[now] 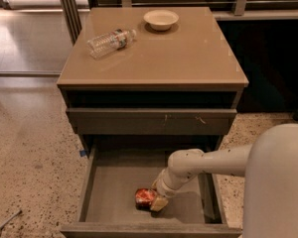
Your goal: Place coke can into middle drawer
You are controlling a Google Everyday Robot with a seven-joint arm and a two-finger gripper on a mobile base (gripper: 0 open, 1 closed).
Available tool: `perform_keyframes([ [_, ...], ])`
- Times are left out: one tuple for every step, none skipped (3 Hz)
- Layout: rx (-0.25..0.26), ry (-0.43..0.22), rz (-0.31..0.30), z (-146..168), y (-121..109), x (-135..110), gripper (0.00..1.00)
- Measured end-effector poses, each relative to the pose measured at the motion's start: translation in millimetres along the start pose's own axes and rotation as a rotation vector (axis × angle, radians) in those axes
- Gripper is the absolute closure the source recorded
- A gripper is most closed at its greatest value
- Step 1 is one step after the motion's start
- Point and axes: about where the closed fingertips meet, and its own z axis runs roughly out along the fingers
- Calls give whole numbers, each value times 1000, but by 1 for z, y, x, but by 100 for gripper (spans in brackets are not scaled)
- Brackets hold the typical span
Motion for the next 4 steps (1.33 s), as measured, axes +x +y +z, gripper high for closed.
perform_keyframes([
  [-5,20,17,15,-5,7,100],
  [-5,20,17,15,-5,7,81],
  [-5,20,17,15,-5,7,58],
  [-5,20,17,15,-5,7,35],
])
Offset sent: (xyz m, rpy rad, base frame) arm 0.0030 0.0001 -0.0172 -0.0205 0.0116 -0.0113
